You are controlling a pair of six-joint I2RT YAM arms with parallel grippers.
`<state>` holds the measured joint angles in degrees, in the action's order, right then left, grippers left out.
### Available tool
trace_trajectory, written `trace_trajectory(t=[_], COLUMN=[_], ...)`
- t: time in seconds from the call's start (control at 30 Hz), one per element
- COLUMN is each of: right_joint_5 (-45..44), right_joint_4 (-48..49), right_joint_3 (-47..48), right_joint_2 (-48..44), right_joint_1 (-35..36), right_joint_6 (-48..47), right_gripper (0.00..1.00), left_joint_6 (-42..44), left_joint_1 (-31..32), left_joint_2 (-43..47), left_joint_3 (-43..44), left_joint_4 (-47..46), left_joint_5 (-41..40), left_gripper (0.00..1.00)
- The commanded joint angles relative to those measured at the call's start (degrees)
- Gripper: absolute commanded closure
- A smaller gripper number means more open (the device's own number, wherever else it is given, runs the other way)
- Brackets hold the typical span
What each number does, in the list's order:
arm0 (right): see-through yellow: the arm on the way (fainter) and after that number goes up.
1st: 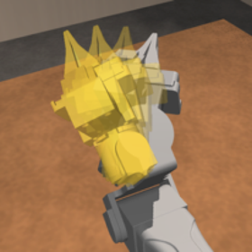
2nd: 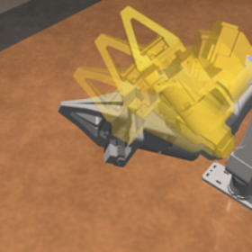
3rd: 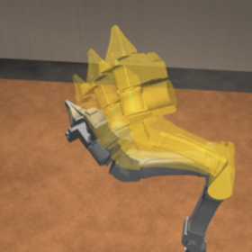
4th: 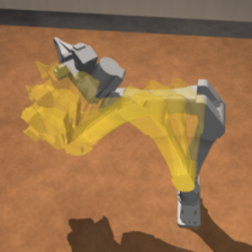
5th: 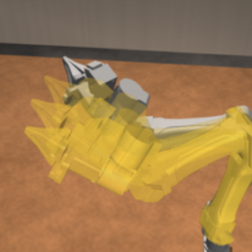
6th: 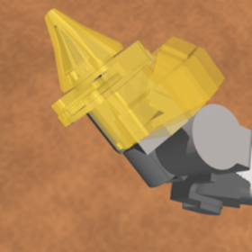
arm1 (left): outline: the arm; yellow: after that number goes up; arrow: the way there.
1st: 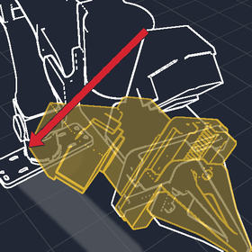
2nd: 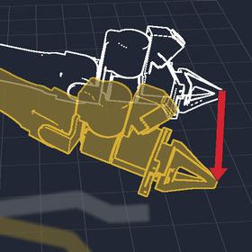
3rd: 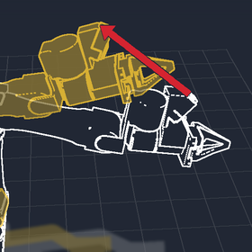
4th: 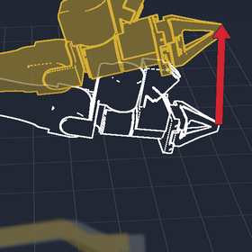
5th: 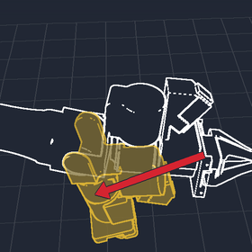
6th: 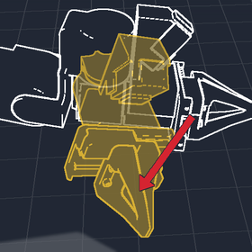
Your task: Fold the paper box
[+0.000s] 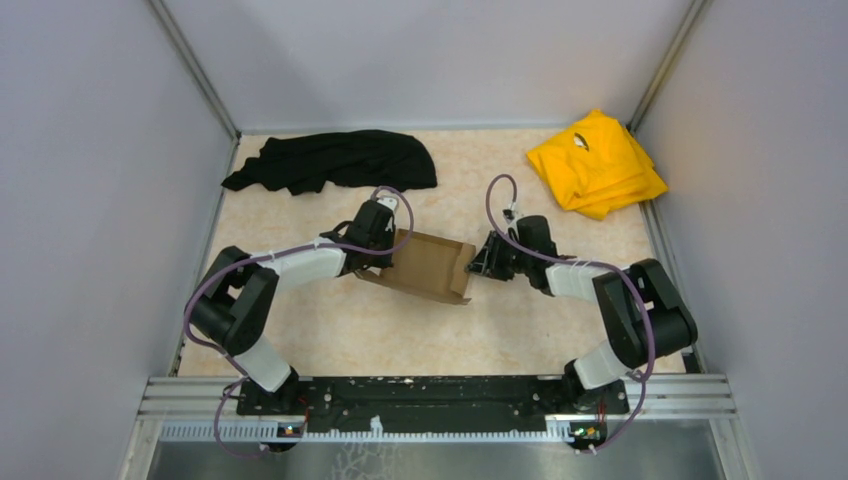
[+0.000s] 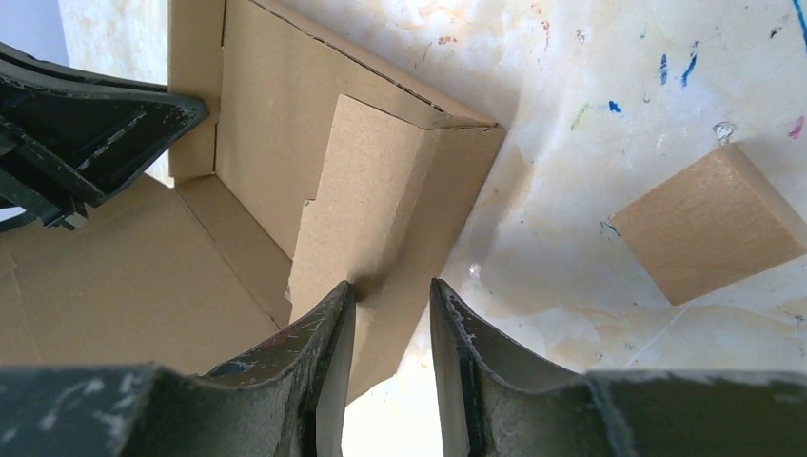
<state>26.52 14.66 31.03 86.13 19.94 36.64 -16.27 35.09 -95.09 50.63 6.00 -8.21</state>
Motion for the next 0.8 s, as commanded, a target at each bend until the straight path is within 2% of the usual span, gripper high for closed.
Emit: trace_trajectory(t=[0.0, 0.4, 0.77], right_joint_5=[-1.86, -9.47, -16.61], right_joint_4=[0.58, -9.09, -14.51], right_joint_3=[2.99, 7.61, 11.07], right_joint_2=[1.08, 2.42, 3.66], right_joint_1=[1.59, 4.50, 7.33], right_joint_6=[-1.20, -5.86, -8.52], right_gripper=[0.65, 0.64, 0.74], left_joint_6=[0.01, 0.01, 0.20], left_joint_1=[0.15, 0.20, 0.20], left_joint_2=[-3.33, -3.44, -3.33], left_joint_3=[-1.16, -0.82, -0.83], left_joint_4=[3.98, 3.94, 3.63], left_joint_5=[3.63, 4.78, 5.77], left_gripper=[1.00, 1.00, 1.00])
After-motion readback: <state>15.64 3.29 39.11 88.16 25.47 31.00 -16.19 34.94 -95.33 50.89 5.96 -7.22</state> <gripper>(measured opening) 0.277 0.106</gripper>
